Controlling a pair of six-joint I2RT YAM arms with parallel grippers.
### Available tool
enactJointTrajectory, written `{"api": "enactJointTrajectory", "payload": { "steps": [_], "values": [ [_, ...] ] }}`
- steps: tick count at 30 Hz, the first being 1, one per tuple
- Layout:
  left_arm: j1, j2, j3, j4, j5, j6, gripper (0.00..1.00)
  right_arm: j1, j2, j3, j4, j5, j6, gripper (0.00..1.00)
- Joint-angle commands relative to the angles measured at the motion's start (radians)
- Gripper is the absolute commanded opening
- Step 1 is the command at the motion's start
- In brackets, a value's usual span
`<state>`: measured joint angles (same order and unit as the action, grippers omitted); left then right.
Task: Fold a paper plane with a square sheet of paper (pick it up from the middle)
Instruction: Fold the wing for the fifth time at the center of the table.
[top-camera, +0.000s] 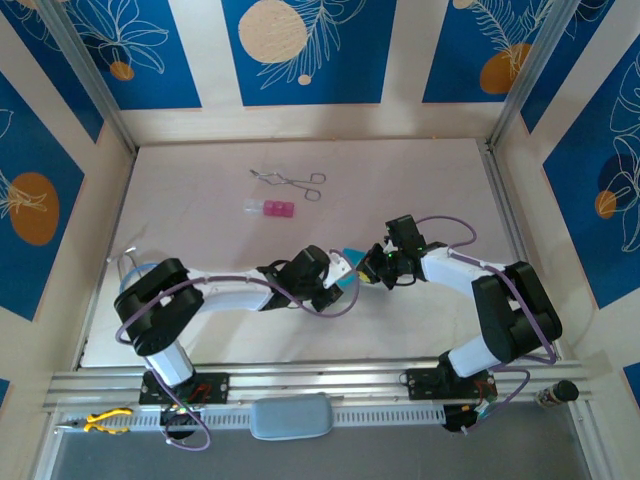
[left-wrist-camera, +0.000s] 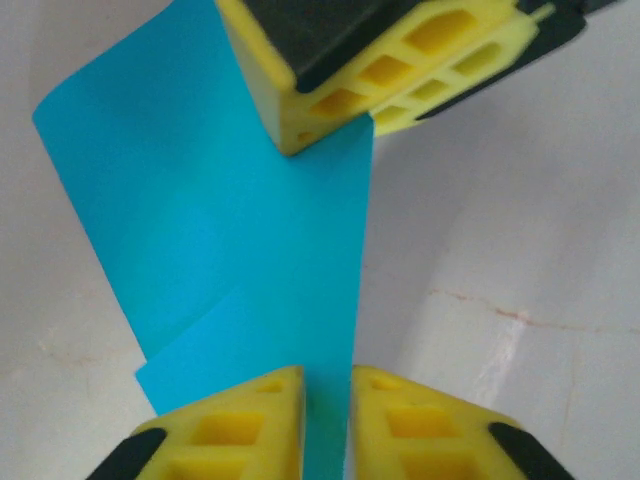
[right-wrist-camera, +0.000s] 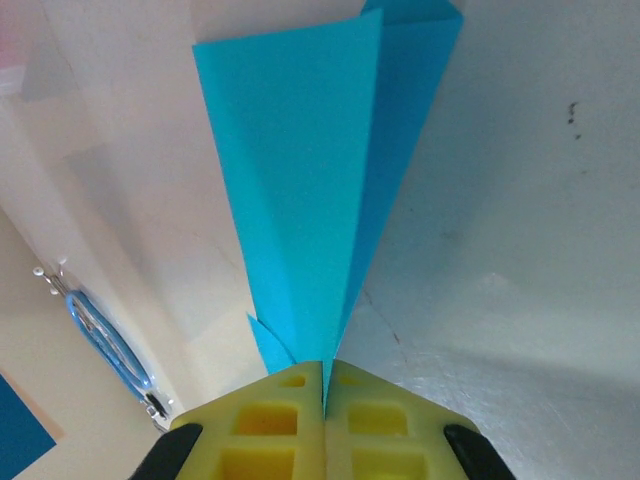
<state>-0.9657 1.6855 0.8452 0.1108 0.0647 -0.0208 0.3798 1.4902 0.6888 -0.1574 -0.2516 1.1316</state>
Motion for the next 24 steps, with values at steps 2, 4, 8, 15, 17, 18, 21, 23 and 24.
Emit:
{"api": "enactJointTrajectory", "payload": {
  "steps": [2,4,8,15,17,18,21,23,24],
  "values": [
    [-0.020,-0.029,-0.012,-0.003,-0.029,0.048,0.35,0.005,-0.013,0.011,0.002,-0.033,0.015,0.03],
    [-0.030,-0.026,-0.012,0.001,-0.049,0.071,0.39,0.005,-0.014,0.008,0.011,-0.040,0.017,0.02],
    [-0.054,-0.012,0.006,-0.020,-0.098,0.104,0.44,0.005,-0.017,0.007,0.018,-0.046,0.023,0.02],
    [-0.094,0.023,0.026,-0.049,-0.225,0.120,0.46,0.003,-0.019,-0.001,0.030,-0.052,0.030,0.03],
    [-0.098,0.031,0.031,-0.057,-0.238,0.124,0.44,0.002,-0.020,-0.003,0.033,-0.053,0.031,0.03],
    [-0.099,0.032,0.031,-0.056,-0.244,0.123,0.43,0.002,-0.018,-0.005,0.036,-0.053,0.033,0.03],
    [-0.102,0.030,0.025,-0.043,-0.247,0.120,0.38,0.003,-0.019,-0.008,0.039,-0.055,0.033,0.03],
    [-0.102,0.028,0.026,-0.036,-0.243,0.120,0.36,0.003,-0.019,-0.007,0.041,-0.054,0.033,0.03],
    [-0.101,0.026,0.027,-0.034,-0.241,0.117,0.36,0.002,-0.017,-0.007,0.040,-0.055,0.031,0.03]
  ]
}}
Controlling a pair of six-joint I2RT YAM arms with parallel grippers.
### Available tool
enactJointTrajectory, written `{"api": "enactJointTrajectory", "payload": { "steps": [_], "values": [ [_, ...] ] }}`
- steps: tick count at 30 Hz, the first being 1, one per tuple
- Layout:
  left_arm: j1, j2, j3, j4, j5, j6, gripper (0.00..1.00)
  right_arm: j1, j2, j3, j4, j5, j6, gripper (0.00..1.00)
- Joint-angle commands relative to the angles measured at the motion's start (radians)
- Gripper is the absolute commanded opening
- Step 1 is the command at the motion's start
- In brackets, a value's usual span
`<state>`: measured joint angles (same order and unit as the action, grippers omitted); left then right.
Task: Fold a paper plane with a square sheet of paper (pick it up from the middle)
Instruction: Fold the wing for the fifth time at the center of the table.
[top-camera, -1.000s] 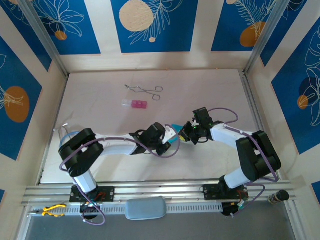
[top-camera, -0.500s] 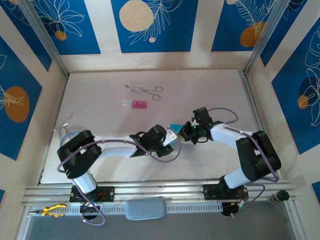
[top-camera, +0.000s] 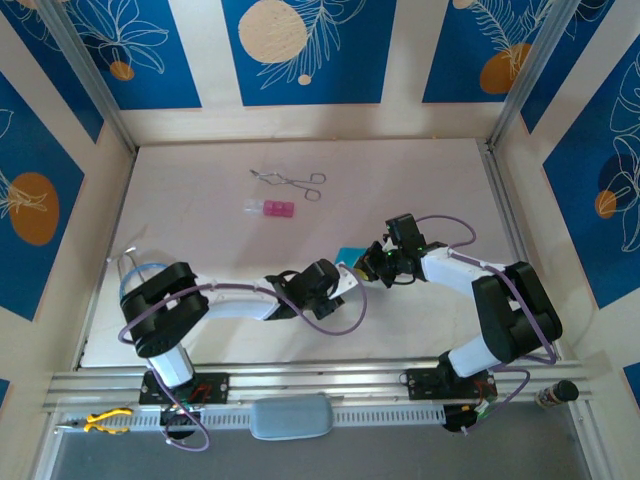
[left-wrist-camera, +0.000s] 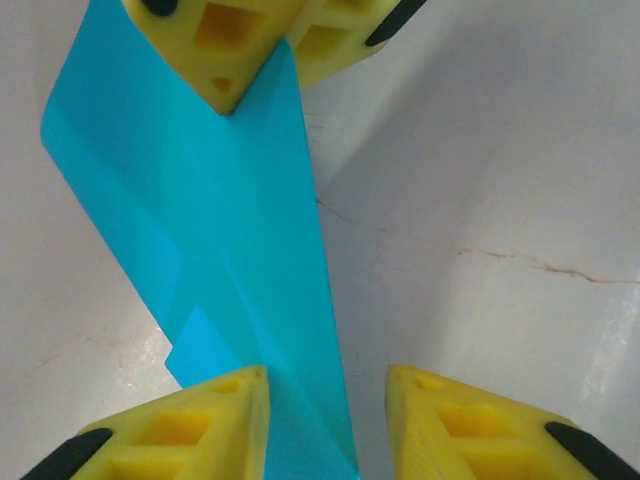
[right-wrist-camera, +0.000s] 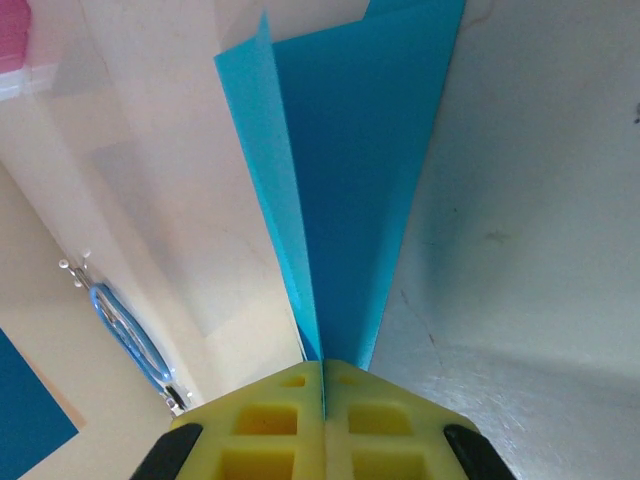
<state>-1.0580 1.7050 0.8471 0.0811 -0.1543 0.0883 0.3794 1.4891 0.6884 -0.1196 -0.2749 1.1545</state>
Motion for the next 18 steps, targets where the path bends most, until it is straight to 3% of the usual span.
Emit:
{"api": "enactJointTrajectory", "payload": {
  "steps": [1,8,18],
  "values": [
    [-0.010,0.005,0.024,-0.001,-0.022,0.003,0.36,0.001,-0.016,-0.006,0.002,-0.033,0.008,0.03],
    [-0.009,0.005,0.012,0.035,-0.009,-0.010,0.36,0.002,-0.015,-0.007,0.001,-0.034,0.008,0.03],
    [-0.009,0.008,0.002,0.046,-0.022,-0.010,0.22,0.003,-0.015,-0.011,0.002,-0.037,0.007,0.03]
  ]
}}
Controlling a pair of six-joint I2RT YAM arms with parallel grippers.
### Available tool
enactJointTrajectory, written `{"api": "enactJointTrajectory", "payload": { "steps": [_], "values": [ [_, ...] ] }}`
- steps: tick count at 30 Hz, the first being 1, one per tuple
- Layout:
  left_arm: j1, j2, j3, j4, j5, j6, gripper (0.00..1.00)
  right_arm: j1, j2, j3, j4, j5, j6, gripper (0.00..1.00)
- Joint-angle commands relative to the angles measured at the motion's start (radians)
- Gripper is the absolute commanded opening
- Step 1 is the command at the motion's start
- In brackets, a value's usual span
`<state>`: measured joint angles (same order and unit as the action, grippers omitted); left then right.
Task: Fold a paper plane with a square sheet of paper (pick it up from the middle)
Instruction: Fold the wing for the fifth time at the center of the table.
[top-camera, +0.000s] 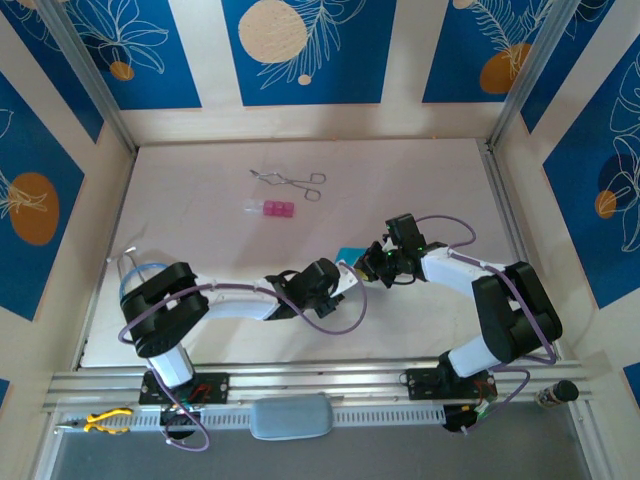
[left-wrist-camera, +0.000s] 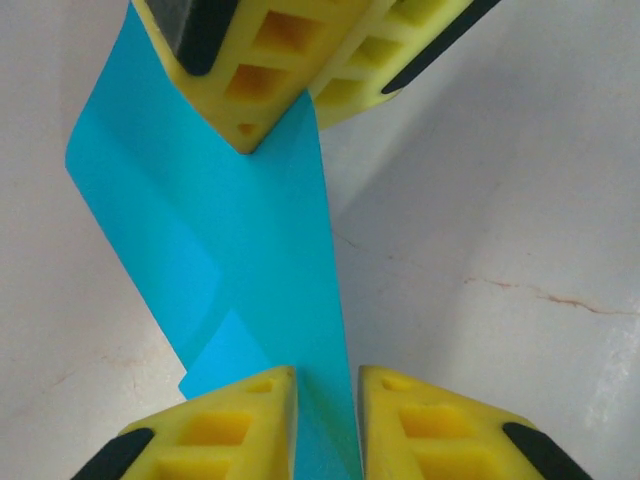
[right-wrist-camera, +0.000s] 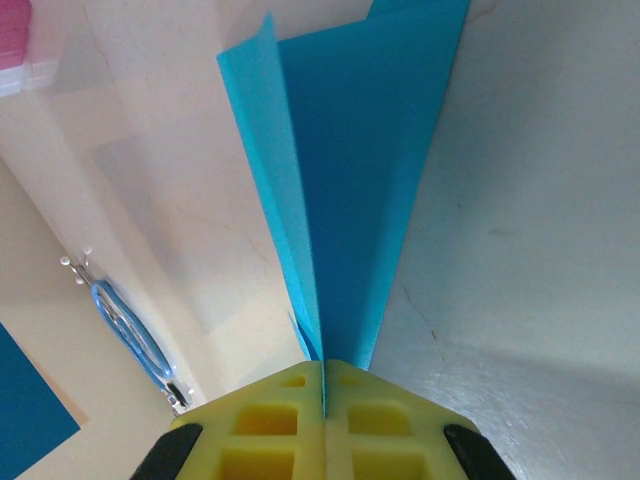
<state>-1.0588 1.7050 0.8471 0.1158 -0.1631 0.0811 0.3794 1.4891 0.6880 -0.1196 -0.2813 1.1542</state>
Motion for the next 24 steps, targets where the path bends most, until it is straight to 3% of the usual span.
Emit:
{"api": "enactJointTrajectory", "payload": {
  "steps": [1,13,24],
  "values": [
    [-0.009,0.009,0.001,0.010,-0.012,-0.003,0.21,0.003,-0.015,-0.011,0.002,-0.029,0.007,0.03],
    [-0.009,0.013,0.002,-0.003,-0.025,0.011,0.24,0.003,-0.013,-0.008,0.007,-0.032,0.009,0.03],
    [-0.009,0.027,0.016,-0.024,-0.006,-0.014,0.04,0.001,-0.021,-0.010,0.008,-0.024,0.004,0.08]
  ]
}}
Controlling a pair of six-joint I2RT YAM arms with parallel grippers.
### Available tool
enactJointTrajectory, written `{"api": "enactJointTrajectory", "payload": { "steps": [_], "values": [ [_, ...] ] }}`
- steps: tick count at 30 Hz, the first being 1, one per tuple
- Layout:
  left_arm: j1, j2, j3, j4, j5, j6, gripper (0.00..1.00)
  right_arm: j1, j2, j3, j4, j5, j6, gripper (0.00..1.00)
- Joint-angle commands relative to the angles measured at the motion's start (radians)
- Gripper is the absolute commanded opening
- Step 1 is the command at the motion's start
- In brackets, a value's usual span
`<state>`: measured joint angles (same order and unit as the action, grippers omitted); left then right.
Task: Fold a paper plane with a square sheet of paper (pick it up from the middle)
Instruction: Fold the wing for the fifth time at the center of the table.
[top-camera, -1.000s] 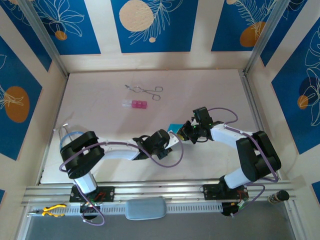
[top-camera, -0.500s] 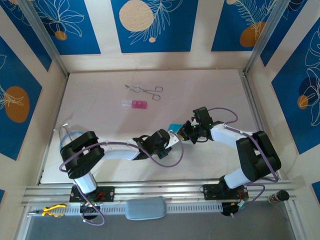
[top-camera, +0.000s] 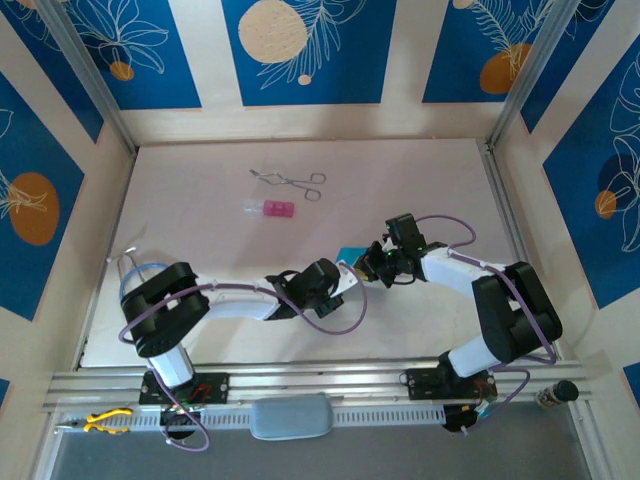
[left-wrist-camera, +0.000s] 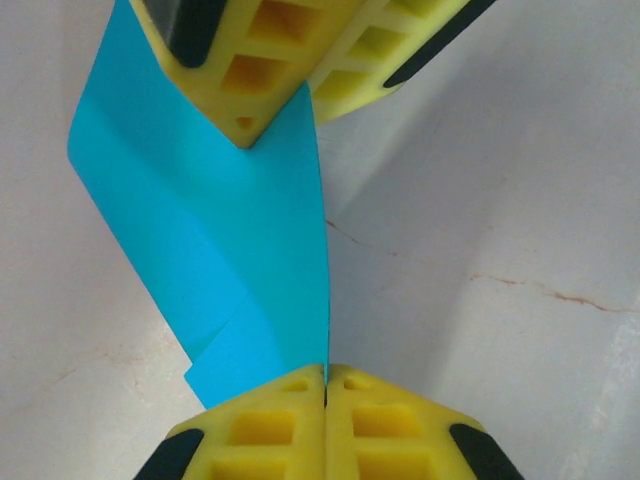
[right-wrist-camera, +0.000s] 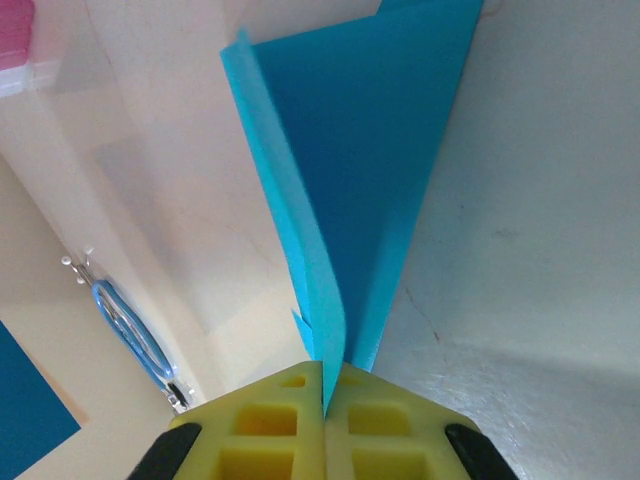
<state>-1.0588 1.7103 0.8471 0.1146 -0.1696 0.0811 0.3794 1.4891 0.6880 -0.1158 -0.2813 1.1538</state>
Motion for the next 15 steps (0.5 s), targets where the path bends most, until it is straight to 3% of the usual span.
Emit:
{"api": "enactJointTrajectory", "payload": {
  "steps": [1,7,15],
  "values": [
    [-0.007,0.022,0.017,-0.024,0.002,-0.021,0.03,0.000,-0.028,-0.012,-0.002,-0.015,0.001,0.10],
    [0.004,0.029,0.032,-0.036,0.063,-0.082,0.00,-0.030,-0.094,-0.018,-0.081,0.043,-0.047,0.26],
    [0.057,0.023,0.049,-0.014,0.254,-0.200,0.00,-0.097,-0.251,-0.090,-0.136,0.100,-0.072,0.33]
  ]
}}
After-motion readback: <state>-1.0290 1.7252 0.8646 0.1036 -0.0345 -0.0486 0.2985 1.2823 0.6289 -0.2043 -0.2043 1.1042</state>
